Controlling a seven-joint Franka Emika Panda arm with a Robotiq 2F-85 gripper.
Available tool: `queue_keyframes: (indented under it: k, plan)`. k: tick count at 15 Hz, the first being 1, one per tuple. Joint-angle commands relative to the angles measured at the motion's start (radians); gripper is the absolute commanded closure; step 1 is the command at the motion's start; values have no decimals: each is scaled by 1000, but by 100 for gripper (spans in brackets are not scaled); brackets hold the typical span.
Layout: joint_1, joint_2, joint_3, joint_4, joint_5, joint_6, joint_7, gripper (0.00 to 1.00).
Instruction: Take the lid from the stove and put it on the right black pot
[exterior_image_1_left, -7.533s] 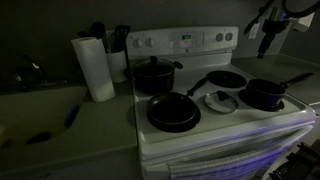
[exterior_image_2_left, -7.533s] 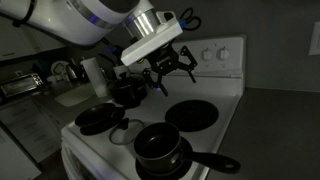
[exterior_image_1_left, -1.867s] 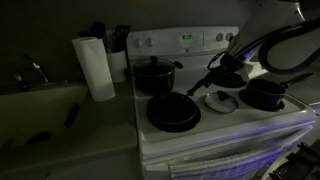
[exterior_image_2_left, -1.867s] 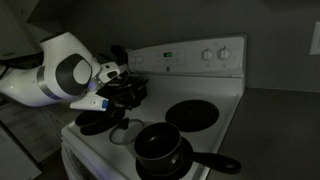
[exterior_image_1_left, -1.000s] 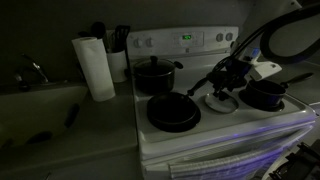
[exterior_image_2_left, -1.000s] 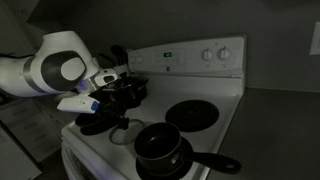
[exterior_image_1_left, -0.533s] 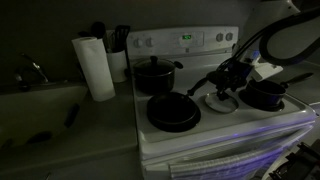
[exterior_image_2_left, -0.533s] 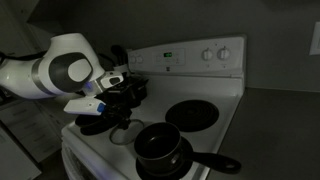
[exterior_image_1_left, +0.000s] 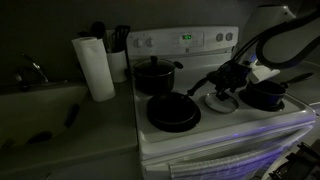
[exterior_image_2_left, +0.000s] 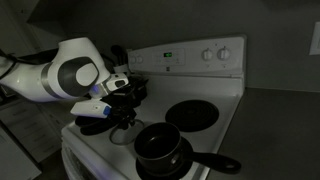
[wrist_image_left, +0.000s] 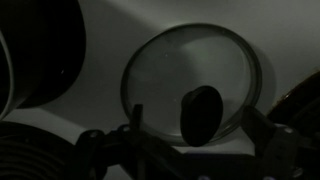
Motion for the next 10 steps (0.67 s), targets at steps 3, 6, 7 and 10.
queue_keyframes:
  k: [3,6,7,10]
  plan:
    - [5,31,-2,17,20,33,-23,0]
    - [16,50,-6,27,80,21,-61,0]
    - [16,57,-6,28,89,26,-68,0]
    - [13,71,-6,31,95,26,-72,0]
